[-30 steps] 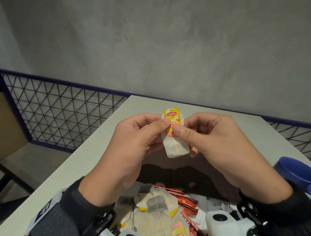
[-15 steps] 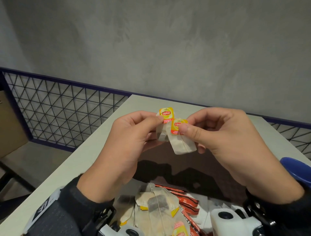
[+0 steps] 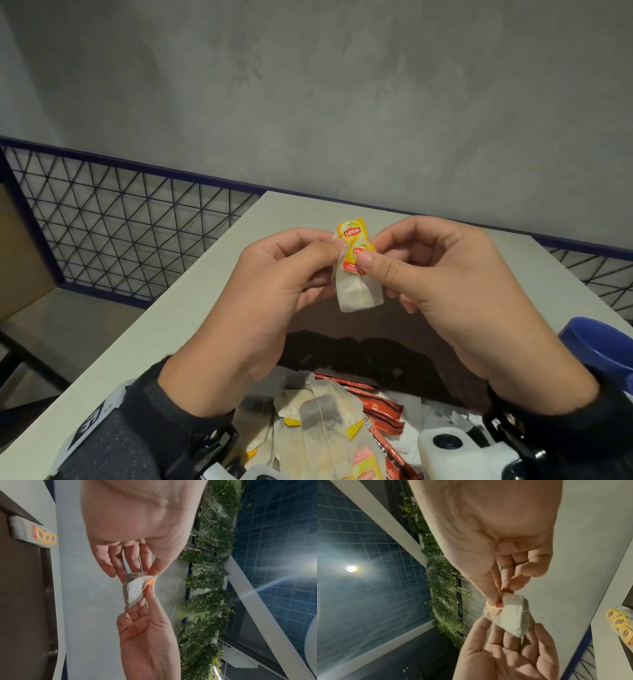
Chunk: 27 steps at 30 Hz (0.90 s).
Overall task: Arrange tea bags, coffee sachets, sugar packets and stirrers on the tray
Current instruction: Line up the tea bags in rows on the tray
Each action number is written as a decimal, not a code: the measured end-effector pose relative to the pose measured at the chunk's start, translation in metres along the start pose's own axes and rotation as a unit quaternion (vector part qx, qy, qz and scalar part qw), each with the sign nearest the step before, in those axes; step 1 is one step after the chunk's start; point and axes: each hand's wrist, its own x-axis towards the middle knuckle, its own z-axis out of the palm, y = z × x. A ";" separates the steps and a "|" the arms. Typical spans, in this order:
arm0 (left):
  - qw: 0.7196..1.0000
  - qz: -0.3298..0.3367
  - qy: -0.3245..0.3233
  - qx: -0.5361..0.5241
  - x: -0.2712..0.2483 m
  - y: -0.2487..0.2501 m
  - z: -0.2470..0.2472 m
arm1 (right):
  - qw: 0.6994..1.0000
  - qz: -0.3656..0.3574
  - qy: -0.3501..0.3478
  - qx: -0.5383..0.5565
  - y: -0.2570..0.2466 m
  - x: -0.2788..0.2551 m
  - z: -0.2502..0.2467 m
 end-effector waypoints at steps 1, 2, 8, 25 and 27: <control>1.000 0.000 -0.004 0.000 0.000 0.000 0.000 | 1.000 -0.001 0.005 -0.008 0.000 0.000 0.000; 1.000 0.000 -0.006 0.000 0.000 0.000 0.001 | 1.000 0.000 0.008 -0.017 0.000 0.000 0.000; 1.000 0.000 -0.005 -0.009 0.000 0.000 0.000 | 0.999 -0.005 0.015 -0.031 0.002 0.002 0.000; 0.997 0.032 0.065 0.016 0.012 0.024 -0.019 | 0.999 0.012 -0.040 -0.032 0.013 0.005 -0.008; 0.996 0.032 0.087 0.009 0.018 0.029 -0.031 | 0.997 0.043 -0.053 -0.043 0.020 0.011 -0.009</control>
